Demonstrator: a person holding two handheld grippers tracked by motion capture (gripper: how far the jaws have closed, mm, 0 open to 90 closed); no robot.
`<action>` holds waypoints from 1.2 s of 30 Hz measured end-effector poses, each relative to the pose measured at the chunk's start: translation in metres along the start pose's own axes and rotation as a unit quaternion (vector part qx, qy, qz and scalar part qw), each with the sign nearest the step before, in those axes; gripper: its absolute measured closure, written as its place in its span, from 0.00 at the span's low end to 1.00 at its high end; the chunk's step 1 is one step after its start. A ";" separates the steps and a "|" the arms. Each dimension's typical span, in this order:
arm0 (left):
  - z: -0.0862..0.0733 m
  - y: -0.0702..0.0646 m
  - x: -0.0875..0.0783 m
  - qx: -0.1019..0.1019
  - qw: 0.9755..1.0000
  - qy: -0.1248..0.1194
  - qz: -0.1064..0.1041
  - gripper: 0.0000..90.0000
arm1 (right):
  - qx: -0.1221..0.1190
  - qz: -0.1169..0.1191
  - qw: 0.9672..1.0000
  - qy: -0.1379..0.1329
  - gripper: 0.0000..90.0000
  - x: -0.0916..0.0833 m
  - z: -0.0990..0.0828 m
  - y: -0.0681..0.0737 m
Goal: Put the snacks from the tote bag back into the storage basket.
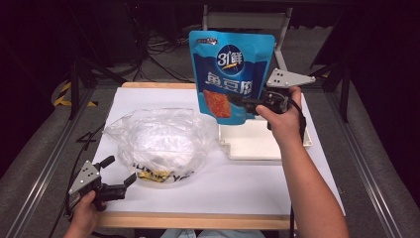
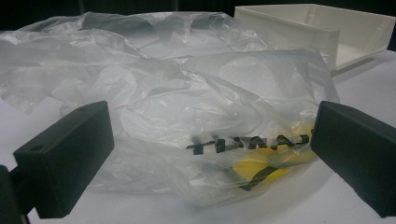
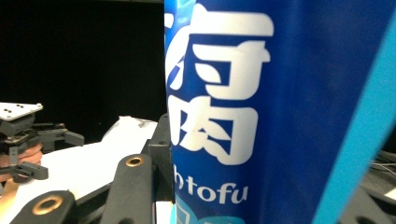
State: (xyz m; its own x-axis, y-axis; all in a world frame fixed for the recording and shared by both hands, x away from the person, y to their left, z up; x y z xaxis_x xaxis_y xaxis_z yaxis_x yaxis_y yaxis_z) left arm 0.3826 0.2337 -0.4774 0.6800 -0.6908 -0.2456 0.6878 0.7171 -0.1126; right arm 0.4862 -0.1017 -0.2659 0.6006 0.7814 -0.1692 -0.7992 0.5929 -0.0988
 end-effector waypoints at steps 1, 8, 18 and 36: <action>0.000 0.000 0.000 0.000 1.000 0.001 0.001 0.00 | 0.001 -0.002 1.000 0.001 0.62 -0.002 -0.001 -0.003; 0.000 0.000 0.000 0.000 1.000 0.001 0.000 0.00 | 0.006 -0.025 1.000 0.006 0.62 -0.014 -0.007 -0.019; 0.000 0.000 0.001 0.000 1.000 0.000 0.001 0.00 | 0.026 -0.060 0.998 0.006 0.62 -0.032 -0.015 -0.047; -0.001 0.001 0.001 -0.003 1.000 0.001 0.002 0.00 | 0.042 -0.100 0.994 0.025 0.62 -0.041 -0.042 -0.075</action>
Point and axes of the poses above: each handheld gripper's, and its own axes: x roughly forward along the jaws, z roughly out of its top, y roughly to its left, the point moved 10 cm from there along x, roughly forward along the jaws, and after that the axes turned 6 degrees about -z, right-handed, at the moved point
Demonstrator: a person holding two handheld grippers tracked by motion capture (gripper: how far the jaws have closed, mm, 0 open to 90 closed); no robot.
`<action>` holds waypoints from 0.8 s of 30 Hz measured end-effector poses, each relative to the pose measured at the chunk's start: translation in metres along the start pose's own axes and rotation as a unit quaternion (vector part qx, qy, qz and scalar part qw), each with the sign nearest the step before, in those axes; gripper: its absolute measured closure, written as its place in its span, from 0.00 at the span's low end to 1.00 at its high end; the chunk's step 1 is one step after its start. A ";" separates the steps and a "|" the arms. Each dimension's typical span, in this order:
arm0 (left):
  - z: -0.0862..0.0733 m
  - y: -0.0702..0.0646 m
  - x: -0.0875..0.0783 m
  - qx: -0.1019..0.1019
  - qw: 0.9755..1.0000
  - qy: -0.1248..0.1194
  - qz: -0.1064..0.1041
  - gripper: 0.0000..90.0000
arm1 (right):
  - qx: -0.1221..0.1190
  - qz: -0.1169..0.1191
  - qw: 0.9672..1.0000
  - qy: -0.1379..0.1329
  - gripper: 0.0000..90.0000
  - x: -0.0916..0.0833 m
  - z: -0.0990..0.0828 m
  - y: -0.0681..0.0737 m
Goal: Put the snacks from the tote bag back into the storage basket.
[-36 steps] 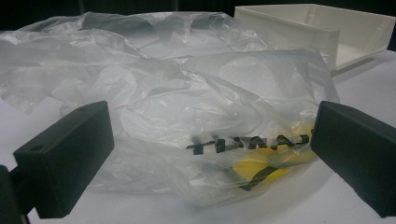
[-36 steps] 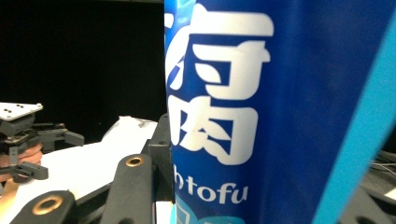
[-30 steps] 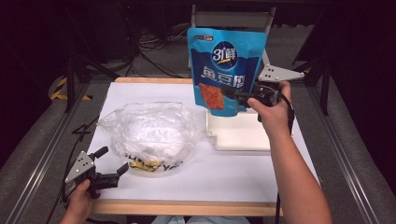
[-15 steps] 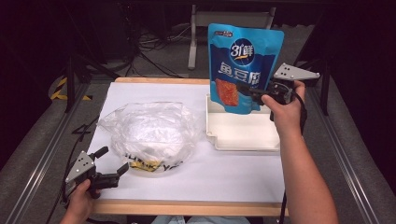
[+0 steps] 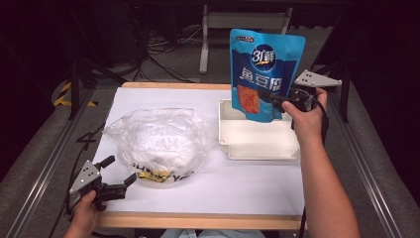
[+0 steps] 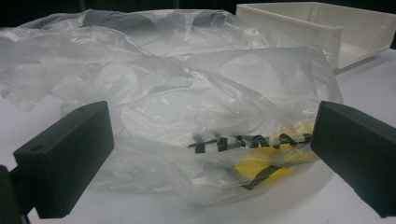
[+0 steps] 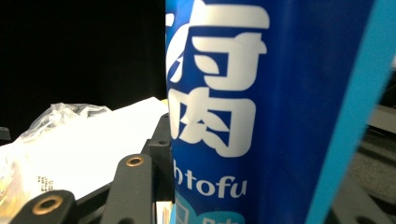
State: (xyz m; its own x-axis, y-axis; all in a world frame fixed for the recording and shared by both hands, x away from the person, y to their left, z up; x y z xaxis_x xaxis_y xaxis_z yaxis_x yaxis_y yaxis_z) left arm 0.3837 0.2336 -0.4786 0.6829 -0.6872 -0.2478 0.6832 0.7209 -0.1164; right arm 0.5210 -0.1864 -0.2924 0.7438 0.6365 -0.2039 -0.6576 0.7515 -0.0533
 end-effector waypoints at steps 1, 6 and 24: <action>0.000 0.000 0.000 0.000 1.000 0.000 0.000 0.00 | 0.003 0.001 1.000 0.001 0.62 0.001 -0.003 0.000; 0.000 0.000 0.000 0.000 1.000 -0.001 -0.001 0.00 | 0.010 -0.005 1.000 0.020 0.62 0.007 -0.024 -0.004; 0.000 0.000 0.000 0.000 1.000 0.001 -0.001 0.00 | 0.018 -0.014 0.998 0.066 0.62 0.023 -0.072 -0.009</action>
Point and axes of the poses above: each handheld gripper's, and its own axes: x roughly forward along the jaws, z roughly out of its top, y roughly to its left, the point moved 10 cm from there along x, roughly forward along the jaws, and after that the axes turned 6 degrees about -z, right-handed, at the moved point
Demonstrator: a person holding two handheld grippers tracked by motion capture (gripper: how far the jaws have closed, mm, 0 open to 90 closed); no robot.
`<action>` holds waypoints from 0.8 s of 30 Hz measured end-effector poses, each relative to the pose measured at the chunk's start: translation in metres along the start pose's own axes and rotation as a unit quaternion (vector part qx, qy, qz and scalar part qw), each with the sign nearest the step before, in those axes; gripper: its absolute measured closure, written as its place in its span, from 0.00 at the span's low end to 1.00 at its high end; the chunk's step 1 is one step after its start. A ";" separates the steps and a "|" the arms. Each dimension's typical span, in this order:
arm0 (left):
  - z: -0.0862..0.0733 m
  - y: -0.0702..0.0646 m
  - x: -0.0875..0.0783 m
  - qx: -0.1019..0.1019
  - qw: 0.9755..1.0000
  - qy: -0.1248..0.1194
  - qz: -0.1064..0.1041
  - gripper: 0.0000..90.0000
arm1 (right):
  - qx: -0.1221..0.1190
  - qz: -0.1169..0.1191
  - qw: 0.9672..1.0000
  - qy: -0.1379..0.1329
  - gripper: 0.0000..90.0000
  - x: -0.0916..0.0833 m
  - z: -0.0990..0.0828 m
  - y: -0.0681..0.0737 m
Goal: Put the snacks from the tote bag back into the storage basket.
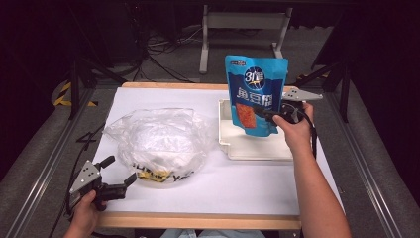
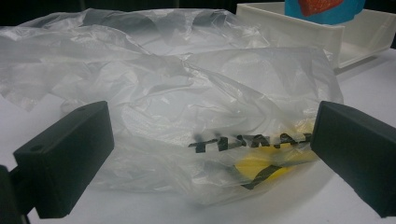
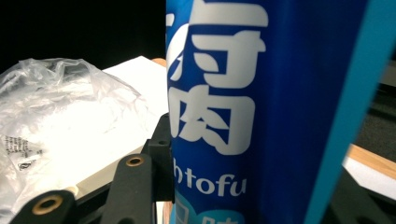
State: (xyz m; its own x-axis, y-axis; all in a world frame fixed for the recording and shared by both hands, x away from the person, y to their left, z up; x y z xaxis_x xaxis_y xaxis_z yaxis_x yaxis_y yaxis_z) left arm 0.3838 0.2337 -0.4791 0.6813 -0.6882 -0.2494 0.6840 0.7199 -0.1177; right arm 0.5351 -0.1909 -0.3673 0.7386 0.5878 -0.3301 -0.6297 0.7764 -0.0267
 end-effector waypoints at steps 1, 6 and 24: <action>0.000 0.000 0.000 0.000 1.000 0.000 0.000 0.00 | 0.001 0.001 1.000 0.000 0.62 0.001 -0.001 0.000; 0.000 0.000 0.000 0.000 1.000 0.000 0.000 0.00 | -0.003 0.002 1.000 0.006 0.62 0.005 -0.006 0.002; 0.000 0.000 0.000 0.003 1.000 0.003 -0.001 0.00 | -0.004 0.002 1.000 0.029 0.61 0.015 -0.026 0.003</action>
Point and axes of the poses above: each handheld gripper's, and its own axes: x roughly forward along the jaws, z roughly out of its top, y roughly to its left, the point moved 10 cm from there along x, roughly forward along the jaws, and after that the axes turned 6 degrees about -z, right-handed, at the moved point
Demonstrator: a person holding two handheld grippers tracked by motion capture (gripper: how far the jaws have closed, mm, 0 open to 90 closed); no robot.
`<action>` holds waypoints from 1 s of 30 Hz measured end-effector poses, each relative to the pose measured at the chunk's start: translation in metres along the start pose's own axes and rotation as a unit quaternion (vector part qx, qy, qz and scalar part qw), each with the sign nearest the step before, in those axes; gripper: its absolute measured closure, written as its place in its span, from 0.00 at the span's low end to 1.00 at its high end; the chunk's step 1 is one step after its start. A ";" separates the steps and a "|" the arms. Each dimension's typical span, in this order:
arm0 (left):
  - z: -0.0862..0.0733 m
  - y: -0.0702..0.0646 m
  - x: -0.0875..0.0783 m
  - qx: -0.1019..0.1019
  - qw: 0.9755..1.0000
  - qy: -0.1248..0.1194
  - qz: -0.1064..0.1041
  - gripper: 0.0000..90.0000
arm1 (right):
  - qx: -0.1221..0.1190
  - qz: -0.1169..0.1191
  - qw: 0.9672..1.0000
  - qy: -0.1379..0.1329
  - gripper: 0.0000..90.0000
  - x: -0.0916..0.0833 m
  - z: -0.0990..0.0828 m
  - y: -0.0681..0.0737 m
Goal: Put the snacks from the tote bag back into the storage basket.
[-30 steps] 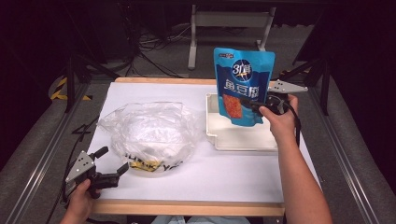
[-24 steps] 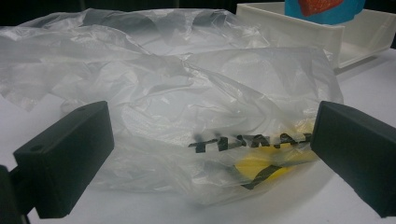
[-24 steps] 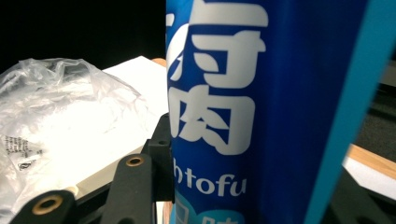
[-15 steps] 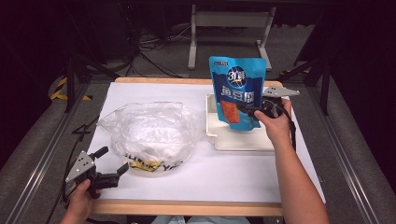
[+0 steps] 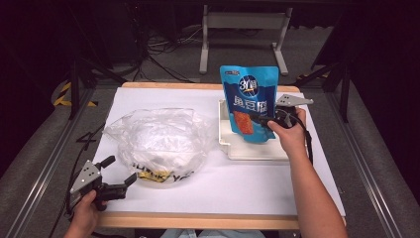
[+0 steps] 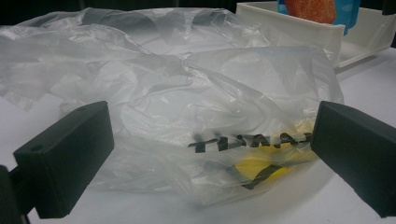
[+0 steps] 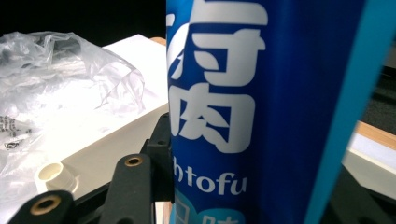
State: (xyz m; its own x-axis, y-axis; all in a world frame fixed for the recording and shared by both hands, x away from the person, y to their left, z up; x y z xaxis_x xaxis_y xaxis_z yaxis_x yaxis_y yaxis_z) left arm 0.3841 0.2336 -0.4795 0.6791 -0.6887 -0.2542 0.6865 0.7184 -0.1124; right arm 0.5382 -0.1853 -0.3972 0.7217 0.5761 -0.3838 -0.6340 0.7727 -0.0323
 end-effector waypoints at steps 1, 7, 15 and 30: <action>0.000 0.000 0.000 -0.001 1.000 -0.001 0.000 0.00 | -0.002 0.001 1.000 0.002 0.61 0.001 -0.001 0.000; 0.000 0.000 0.000 -0.001 1.000 0.000 0.000 0.00 | -0.016 0.002 1.000 0.027 0.57 0.002 -0.004 -0.001; 0.000 0.000 0.001 -0.001 1.000 0.001 -0.001 0.00 | -0.035 -0.010 0.997 0.075 0.53 -0.004 -0.012 -0.012; -0.001 0.001 0.001 -0.005 1.000 0.000 0.002 0.00 | -0.084 0.002 0.991 0.102 0.51 -0.018 -0.016 -0.030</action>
State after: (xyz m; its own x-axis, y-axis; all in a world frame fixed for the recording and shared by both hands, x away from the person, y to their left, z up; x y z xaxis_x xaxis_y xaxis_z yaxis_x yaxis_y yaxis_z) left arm 0.3849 0.2337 -0.4803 0.6811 -0.6862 -0.2555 0.6816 0.7216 -0.1209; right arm 0.5396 -0.2235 -0.4043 0.6588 0.4990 -0.5630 -0.6857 0.7061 -0.1766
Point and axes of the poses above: each handheld gripper's, and its own axes: x roughly forward along the jaws, z roughly out of its top, y roughly to its left, the point moved 10 cm from there along x, roughly forward along the jaws, and after that the axes turned 6 degrees about -z, right-handed, at the moved point
